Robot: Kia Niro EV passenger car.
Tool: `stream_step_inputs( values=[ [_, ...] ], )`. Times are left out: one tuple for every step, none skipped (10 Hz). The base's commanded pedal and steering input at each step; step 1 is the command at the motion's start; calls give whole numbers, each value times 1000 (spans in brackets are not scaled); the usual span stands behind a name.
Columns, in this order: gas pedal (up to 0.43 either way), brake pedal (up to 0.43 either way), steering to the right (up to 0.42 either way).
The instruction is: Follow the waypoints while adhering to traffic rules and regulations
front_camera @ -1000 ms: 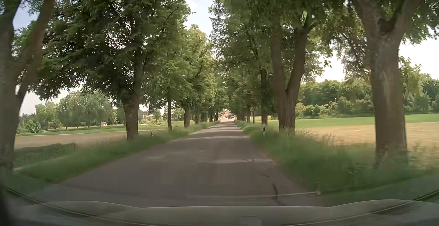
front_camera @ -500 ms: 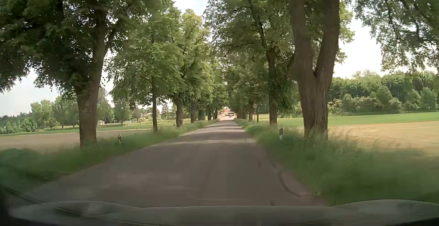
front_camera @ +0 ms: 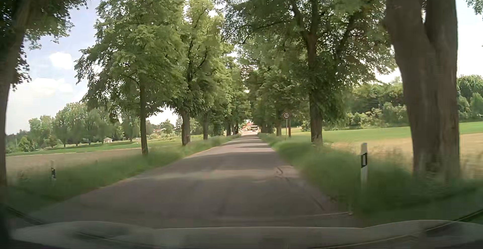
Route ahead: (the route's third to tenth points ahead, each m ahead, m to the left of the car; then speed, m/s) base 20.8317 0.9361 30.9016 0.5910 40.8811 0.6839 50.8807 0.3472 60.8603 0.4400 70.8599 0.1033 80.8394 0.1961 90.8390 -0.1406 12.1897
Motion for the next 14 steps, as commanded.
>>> stream_step_inputs(
  values=[
    [138,0,-9],
    [138,0,-7],
    [138,0,-5],
    [138,0,-5],
    [138,0,-6],
    [138,0,-9],
    [138,0,-10],
    [138,0,-8],
    [130,0,-8],
    [130,0,-9],
    [130,0,-9],
    [130,0,-9],
    [130,0,-8],
    [130,0,-5]
  ],
)
